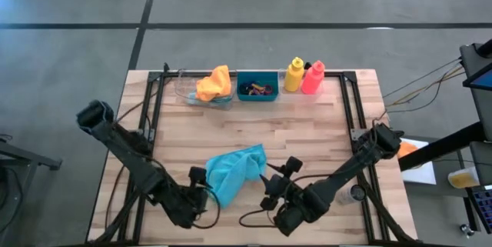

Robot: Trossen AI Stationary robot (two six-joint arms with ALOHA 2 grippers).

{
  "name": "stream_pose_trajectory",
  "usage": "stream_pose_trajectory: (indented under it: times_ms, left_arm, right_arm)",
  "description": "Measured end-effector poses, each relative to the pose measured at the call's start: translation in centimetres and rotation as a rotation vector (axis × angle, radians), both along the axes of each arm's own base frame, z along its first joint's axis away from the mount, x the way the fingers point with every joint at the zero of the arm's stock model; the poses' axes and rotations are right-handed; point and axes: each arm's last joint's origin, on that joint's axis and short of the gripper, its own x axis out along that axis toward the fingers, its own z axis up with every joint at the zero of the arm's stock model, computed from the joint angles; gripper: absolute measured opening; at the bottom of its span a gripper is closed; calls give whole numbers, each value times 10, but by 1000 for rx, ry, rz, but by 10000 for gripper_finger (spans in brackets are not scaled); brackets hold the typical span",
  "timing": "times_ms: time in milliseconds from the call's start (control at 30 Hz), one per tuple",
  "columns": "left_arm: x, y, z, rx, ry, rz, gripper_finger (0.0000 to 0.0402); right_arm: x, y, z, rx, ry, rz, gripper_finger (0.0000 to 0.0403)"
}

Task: Pick & Place Sports Items
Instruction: Fold the blue towel

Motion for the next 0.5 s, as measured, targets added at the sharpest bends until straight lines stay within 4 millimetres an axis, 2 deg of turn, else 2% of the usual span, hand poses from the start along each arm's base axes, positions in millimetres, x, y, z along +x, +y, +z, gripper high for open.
stream_pose_trajectory:
  times_ms: [300, 400, 500]
  left_arm:
    - [20, -29, -40, -284, 69, 18, 365]
    - [23, -31, -47, -281, 74, 79, 365]
    - [27, -28, -49, -175, -36, 156, 365]
  right_arm:
    - [-1, 9, 1, 42, -41, 23, 205]
    - [-3, 12, 1, 48, -43, 32, 205]
    - [-5, 16, 1, 50, -45, 43, 205]
